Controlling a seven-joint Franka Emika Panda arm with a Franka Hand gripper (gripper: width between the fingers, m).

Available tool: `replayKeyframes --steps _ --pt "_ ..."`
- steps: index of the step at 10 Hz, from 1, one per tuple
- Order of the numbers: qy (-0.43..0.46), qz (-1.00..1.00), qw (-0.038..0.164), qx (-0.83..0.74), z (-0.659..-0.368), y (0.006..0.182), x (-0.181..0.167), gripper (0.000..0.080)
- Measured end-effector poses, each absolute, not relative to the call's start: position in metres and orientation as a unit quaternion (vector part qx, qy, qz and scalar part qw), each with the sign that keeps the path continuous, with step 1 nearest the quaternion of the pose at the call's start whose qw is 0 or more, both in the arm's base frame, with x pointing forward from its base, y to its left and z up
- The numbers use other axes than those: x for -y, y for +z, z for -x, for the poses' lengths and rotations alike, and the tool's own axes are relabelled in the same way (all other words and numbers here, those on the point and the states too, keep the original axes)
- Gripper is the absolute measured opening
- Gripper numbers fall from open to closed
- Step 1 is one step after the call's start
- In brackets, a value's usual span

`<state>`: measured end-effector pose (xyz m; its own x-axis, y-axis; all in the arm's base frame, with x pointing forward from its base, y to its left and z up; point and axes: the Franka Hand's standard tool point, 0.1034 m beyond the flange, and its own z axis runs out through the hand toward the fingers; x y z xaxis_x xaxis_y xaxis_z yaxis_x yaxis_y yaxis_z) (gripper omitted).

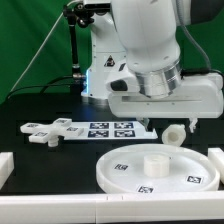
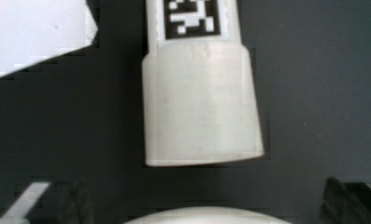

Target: Assemble round table

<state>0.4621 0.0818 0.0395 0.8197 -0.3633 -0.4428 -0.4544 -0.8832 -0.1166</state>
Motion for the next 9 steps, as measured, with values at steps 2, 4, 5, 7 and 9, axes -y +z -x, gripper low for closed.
replayKeyframes --steps 2,4,5,7,9 --pt "0.286 0.927 0.121 -0.209 -0.453 0.039 -0.081 0.0649" --pt "0.332 0.912 0.130 -0.201 -0.453 0.035 -0.083 0.0649" --pt "0.365 0.900 0.135 -0.195 -0.450 0.035 -0.085 0.0649" --pt "0.410 0.882 0.142 -0.186 -0.448 0.032 -0.089 0.0649" --pt "0.435 0.870 0.145 -0.181 -0.448 0.023 -0.090 0.0649"
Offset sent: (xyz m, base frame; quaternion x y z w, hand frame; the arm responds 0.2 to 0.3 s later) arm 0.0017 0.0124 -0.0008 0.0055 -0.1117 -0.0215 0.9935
